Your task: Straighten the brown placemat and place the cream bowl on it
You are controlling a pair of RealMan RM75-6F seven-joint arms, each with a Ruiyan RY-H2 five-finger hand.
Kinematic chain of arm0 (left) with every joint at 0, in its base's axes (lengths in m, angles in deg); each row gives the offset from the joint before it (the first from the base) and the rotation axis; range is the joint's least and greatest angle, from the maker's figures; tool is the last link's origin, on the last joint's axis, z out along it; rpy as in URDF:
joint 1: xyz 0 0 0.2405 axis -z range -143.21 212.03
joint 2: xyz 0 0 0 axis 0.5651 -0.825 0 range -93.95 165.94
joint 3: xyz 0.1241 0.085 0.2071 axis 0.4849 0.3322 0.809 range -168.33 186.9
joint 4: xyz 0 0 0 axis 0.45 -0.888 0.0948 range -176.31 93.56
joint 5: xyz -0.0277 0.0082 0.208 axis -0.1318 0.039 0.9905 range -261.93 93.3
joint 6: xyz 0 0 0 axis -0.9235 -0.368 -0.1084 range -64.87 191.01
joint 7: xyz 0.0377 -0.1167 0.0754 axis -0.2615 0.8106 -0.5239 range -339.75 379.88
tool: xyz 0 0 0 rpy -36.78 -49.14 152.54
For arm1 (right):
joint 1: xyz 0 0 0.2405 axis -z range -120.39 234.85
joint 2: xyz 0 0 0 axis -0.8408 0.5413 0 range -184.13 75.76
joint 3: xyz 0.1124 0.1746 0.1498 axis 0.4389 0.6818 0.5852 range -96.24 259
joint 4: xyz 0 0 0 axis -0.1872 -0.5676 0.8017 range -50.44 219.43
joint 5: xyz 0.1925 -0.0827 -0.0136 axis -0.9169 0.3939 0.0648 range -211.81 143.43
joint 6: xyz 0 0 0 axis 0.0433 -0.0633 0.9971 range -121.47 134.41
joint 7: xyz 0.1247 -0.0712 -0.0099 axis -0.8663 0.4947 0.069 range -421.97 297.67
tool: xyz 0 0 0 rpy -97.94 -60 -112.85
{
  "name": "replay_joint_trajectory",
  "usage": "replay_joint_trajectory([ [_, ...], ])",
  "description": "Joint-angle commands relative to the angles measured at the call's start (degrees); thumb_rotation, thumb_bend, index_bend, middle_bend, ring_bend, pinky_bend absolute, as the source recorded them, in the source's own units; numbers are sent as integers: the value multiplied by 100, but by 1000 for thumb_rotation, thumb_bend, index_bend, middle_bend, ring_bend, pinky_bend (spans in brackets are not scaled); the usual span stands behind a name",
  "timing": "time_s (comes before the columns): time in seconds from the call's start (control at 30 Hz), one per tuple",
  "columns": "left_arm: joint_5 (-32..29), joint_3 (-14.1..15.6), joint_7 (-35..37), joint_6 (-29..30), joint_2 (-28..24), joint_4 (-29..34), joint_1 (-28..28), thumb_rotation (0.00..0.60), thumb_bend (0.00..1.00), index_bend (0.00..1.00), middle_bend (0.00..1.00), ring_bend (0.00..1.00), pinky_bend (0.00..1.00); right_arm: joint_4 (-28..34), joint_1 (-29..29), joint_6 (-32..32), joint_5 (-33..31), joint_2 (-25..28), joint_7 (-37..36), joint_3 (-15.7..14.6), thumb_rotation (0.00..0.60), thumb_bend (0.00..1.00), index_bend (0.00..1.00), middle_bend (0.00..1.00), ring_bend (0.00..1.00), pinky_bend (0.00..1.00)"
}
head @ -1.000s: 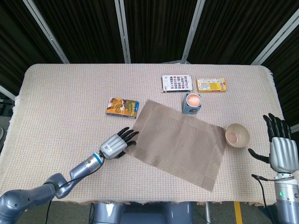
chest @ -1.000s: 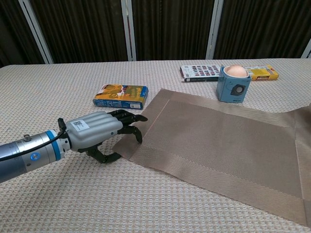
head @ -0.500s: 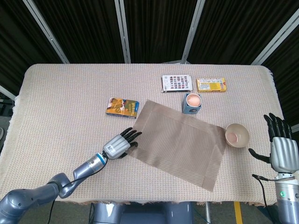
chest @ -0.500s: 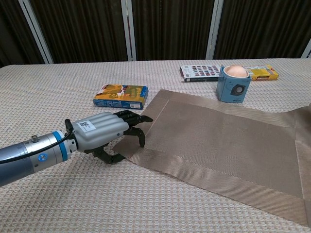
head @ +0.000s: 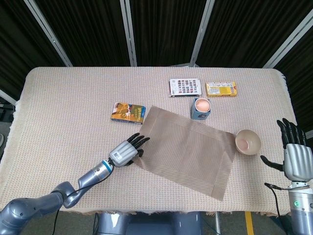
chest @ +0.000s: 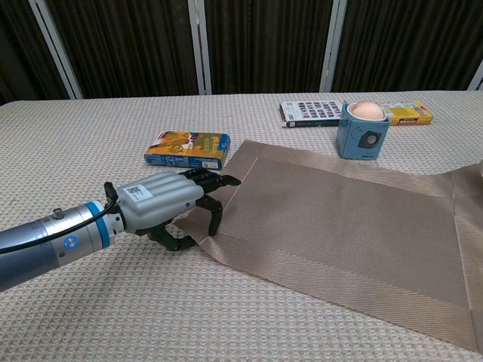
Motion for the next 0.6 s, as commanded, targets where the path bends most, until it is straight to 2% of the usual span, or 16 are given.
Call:
replay_joint_trajectory([
  [0.03,-11,-4,-1,21,7,2,-1,600,454,543,0,0,0,3,6,3,9,1,-6,6,600,0,0,0,0,0],
  [0.43,-25,-21,-50,331,-140,244,-84,600,456,611,0,0,0,30,40,-13,61,15,-28,35,600,0,0,0,0,0],
  [0.57,-90,-2,-198,420,-394,680,-206,600,456,635,0,0,0,47,50,-17,76,21,-28,43,600,0,0,0,0,0],
  [0.6,-168,-15,-379,421,-547,962,-275,600,457,636,0,0,0,55,53,-18,84,22,-25,45,600,0,0,0,0,0],
])
